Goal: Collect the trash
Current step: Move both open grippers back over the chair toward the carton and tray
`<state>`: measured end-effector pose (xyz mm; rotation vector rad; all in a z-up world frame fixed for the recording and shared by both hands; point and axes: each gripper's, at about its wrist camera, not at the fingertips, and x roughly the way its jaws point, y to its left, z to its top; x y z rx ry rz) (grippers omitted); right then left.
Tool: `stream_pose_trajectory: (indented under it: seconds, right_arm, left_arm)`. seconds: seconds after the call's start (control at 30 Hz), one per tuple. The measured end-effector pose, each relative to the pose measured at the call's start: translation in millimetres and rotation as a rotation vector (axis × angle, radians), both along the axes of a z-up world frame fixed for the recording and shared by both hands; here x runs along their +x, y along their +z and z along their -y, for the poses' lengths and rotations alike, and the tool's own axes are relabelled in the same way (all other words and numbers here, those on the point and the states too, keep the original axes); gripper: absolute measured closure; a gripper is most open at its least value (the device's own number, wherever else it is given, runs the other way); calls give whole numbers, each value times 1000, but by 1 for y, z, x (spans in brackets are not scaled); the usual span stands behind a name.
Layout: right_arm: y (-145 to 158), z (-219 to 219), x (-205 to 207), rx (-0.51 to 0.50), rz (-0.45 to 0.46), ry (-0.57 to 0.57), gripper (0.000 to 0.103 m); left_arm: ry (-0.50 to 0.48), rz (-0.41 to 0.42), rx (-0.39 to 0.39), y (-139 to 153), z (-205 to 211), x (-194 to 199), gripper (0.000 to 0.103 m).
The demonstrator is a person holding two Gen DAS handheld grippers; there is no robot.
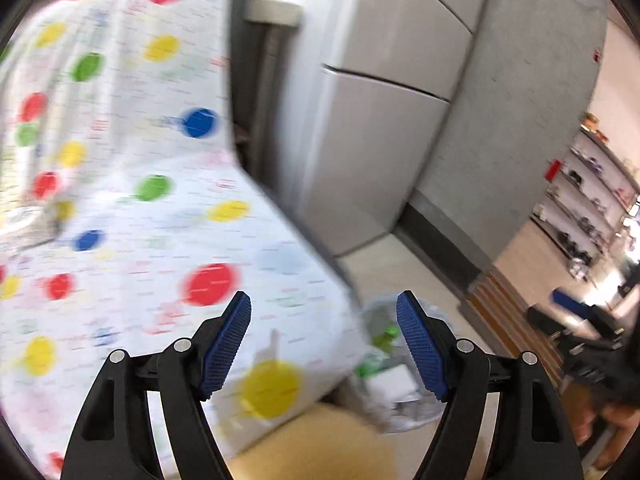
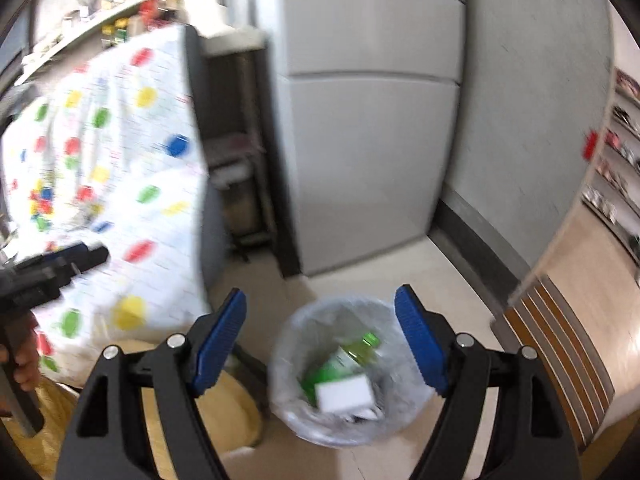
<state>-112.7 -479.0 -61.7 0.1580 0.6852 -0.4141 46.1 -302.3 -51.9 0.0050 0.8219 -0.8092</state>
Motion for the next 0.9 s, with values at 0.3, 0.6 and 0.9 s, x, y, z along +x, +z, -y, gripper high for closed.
stream_pose_trajectory:
  seconds: [0.3, 0.6, 0.9]
  right_arm:
    - [-2, -111, 88, 12, -9, 317, 27]
    - [-19, -226, 196, -22, -87, 586, 27]
    - [-40, -271, 310, -2, -118, 579, 48]
  left_arm:
    - [204, 14, 114, -9, -132, 6, 27]
    - [502, -46, 165, -24, -278, 43, 27]
    - [698, -119, 195, -42, -359, 100, 27]
